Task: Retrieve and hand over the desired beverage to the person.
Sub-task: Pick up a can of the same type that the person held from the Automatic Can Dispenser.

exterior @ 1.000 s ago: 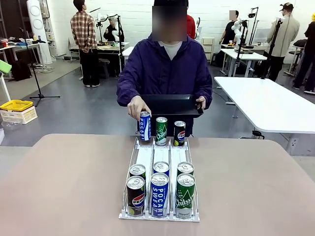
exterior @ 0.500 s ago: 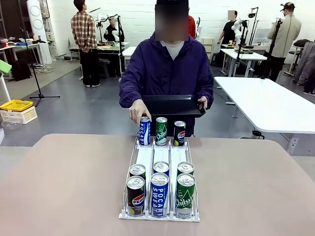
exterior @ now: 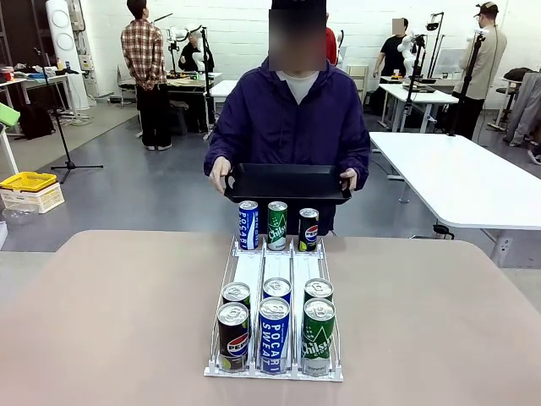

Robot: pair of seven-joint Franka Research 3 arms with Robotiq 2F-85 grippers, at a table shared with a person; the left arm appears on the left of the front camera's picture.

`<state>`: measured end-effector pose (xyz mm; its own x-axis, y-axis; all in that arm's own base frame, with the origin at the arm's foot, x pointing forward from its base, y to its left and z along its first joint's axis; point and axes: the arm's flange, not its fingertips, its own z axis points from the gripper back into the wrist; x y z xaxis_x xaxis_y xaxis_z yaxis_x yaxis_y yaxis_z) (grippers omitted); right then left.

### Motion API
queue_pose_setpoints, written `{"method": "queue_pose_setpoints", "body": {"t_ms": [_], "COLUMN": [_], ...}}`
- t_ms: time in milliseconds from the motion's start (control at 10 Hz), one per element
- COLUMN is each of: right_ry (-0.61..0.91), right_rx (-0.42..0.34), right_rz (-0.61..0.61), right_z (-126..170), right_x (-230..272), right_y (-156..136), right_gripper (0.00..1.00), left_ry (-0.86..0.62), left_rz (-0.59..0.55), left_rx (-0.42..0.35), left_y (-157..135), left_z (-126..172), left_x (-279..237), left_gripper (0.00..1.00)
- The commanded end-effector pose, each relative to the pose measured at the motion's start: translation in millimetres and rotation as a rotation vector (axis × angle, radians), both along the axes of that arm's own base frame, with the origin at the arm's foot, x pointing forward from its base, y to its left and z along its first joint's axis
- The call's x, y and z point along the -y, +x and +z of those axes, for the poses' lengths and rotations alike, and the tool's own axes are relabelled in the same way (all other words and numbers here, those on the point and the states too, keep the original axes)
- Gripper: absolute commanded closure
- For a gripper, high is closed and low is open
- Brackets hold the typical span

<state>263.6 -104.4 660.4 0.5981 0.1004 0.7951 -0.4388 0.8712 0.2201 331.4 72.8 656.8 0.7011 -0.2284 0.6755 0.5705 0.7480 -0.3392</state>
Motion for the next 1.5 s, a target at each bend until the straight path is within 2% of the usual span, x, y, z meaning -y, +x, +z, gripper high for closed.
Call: {"method": "queue_pose_setpoints", "body": {"t_ms": [0,700,800,1000,1100,1200,1300,1400], "right_ry": [0.004,0.004,0.004,0.004,0.004,0.004,0.004,0.004], "right_rx": [0.0,0.0,0.0,0.0,0.0,0.0,0.0,0.0], "right_rz": [0.008,0.008,0.008,0.008,0.008,0.008,0.008,0.008], "right_z": [-0.7,-0.7,-0.7,-0.7,-0.7,-0.7,-0.7,-0.7], "right_x": [-0.2,-0.2,-0.2,-0.2,-0.2,-0.2,-0.2,-0.2], "right_y": [0.7,0.7,0.7,0.7,0.7,0.7,0.7,0.7], "right_gripper": [0.0,0.0,0.0,0.0,0.0,0.0,0.0,0.0], "left_ry": [-0.003,0.0,0.13,0.355,0.442,0.545,0.558,0.614], "left_rz": [-0.015,0.0,-0.007,-0.215,-0.292,-0.228,-0.198,-0.161], "left_rx": [0.012,0.0,0.024,0.043,-0.016,-0.241,-0.308,-0.328], "left_y": [0.6,0.0,-40.5,-35.6,-32.8,-69.4,-62.5,-70.9], "left_z": [1.7,0.0,39.8,43.6,50.8,75.8,60.9,21.7], "left_x": [-1.8,0.0,10.7,3.9,-1.3,211.6,237.7,278.1], "left_gripper": [0.0,0.0,0.0,0.0,0.0,0.0,0.0,0.0]}}
